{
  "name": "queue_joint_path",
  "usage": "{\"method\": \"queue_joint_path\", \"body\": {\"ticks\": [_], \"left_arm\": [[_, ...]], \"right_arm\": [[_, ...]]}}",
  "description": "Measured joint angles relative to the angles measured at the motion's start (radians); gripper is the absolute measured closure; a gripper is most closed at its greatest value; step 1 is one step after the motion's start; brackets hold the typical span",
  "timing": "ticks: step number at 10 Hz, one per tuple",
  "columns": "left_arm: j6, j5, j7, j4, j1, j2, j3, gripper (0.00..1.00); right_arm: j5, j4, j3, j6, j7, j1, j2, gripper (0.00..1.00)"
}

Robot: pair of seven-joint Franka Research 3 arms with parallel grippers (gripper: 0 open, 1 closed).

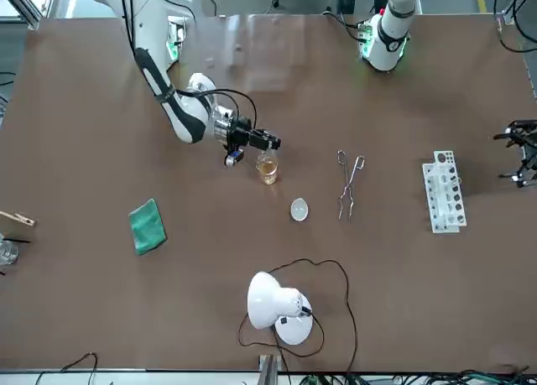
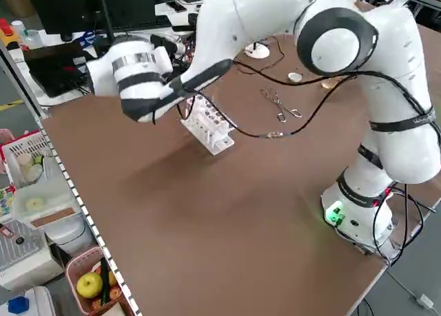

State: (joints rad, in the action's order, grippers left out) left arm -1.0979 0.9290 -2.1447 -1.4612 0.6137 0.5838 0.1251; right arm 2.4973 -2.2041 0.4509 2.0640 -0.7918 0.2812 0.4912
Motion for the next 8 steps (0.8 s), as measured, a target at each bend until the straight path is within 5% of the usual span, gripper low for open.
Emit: {"method": "queue_joint_path", "body": {"ticks": [4,8], "left_arm": [[-0.117,-0.132,0.328,0.017,-0.134,-0.17,-0.011,0.01],[-0.3,-0.383,0.637,0.006,-0.315,-0.3,-0.018,0.0]], "right_arm": [[0.0,0.003,0.0,0.001,-0.034,-0.001,-0.001,0.62],[-0.004,0.005,-0.001,0.002,-0.355,-0.001,-0.002,0.62]]}}
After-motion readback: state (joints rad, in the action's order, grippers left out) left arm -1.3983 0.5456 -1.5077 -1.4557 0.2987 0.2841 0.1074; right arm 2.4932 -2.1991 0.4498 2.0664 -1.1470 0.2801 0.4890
